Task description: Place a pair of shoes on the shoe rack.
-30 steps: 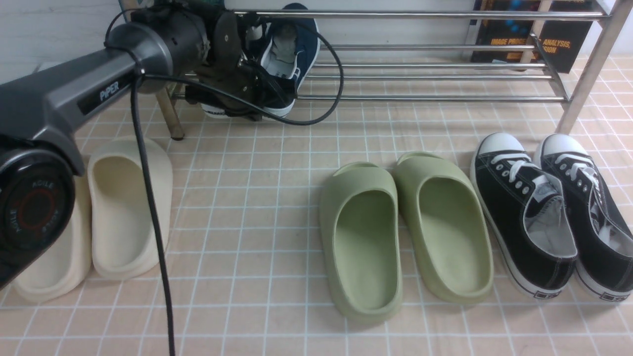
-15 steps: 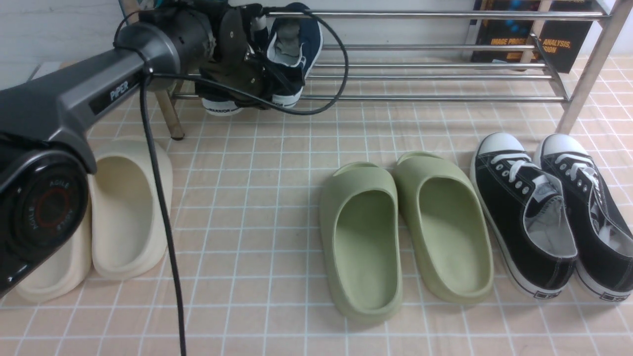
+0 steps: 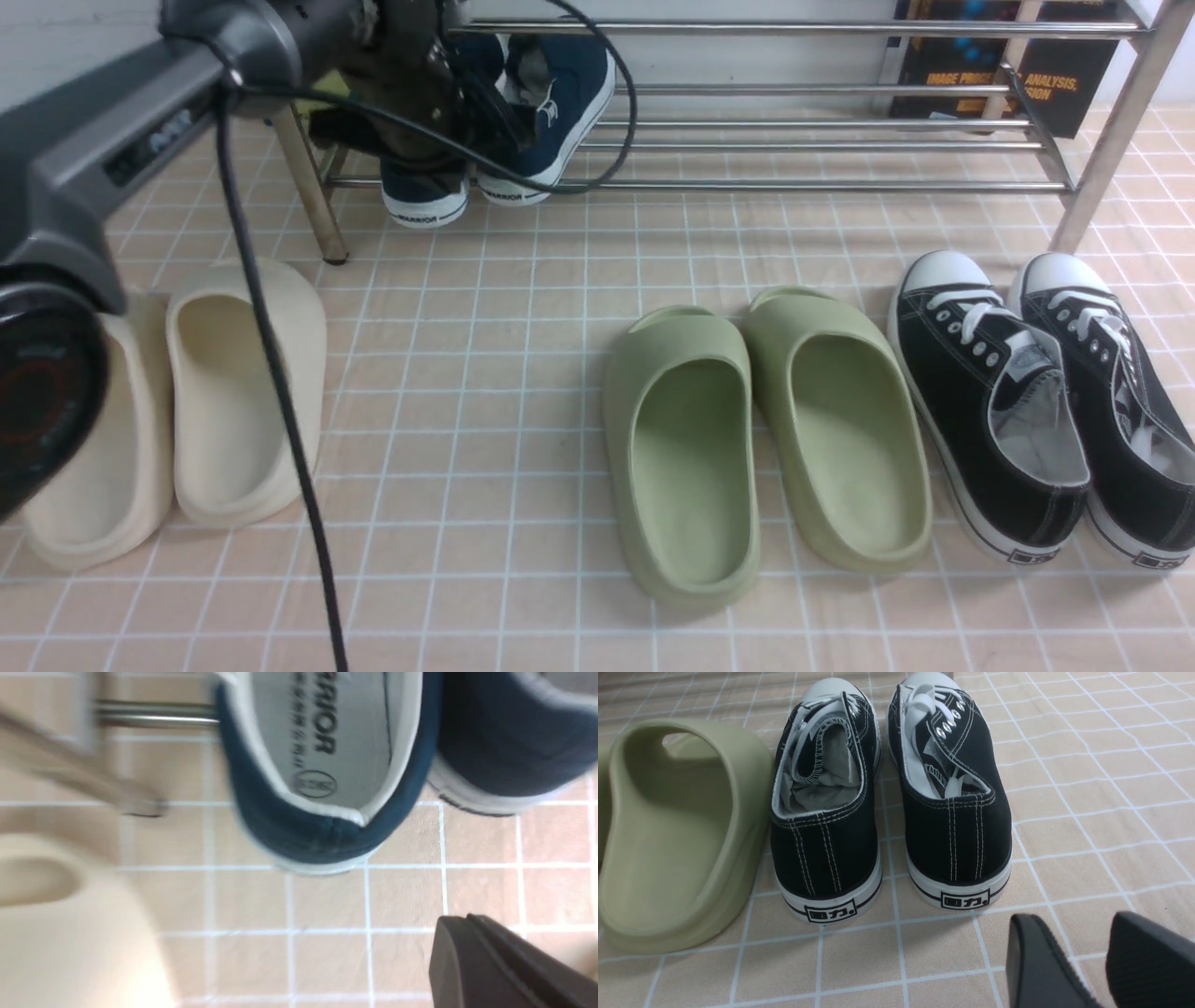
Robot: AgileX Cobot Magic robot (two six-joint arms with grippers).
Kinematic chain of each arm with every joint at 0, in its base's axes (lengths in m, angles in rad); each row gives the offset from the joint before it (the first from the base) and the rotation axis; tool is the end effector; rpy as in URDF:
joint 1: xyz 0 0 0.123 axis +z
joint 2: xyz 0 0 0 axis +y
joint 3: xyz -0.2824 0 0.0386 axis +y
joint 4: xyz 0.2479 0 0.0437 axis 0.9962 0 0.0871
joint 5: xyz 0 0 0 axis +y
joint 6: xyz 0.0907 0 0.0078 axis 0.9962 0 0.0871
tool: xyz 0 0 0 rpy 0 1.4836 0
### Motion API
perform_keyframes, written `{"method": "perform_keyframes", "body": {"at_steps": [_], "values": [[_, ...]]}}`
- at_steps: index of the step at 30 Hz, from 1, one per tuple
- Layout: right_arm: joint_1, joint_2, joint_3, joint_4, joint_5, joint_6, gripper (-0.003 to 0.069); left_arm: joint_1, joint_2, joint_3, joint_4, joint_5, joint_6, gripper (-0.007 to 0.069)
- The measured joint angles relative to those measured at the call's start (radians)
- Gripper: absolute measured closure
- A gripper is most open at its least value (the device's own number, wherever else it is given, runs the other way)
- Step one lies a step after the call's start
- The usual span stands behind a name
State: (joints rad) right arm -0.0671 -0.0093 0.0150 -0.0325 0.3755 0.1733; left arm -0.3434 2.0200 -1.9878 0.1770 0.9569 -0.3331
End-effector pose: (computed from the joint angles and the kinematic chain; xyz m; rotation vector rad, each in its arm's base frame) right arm 0.0523 -0.0046 0.1748 0.2038 1.8536 0.0415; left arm 0.4403 -0.1435 0.3260 0.0762 2.4526 -0.0739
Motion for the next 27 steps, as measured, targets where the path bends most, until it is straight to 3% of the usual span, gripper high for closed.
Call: {"method": "perform_keyframes", "body": {"at_steps": [8,11,14,20,27], "values": [[0.0,0.0,0.0,0.0,0.0,0.0,0.0419,-0.043,-0.387,0.016,0.06,0.093,0.119,0.0591],[0.0,0.0,0.0,0.0,0.0,0.0,0.0419,-0.057,-0.564,0.108,0.056,0.101,0.135,0.0587],[0.0,0.0,0.0,0.0,0.0,0.0,0.0419,-0.057,-0.743,0.305,0.06,0.086,0.137,0.0586],[0.0,0.0,0.0,0.0,0.0,0.0,0.0419,-0.057,-1.158,0.784,0.061,-0.119,0.116,0.0583],[0.0,0.0,0.0,0.0,0.0,0.0,0.0419,-0.057,-1.471,1.043,0.075,-0.18,0.035,0.0588]]}}
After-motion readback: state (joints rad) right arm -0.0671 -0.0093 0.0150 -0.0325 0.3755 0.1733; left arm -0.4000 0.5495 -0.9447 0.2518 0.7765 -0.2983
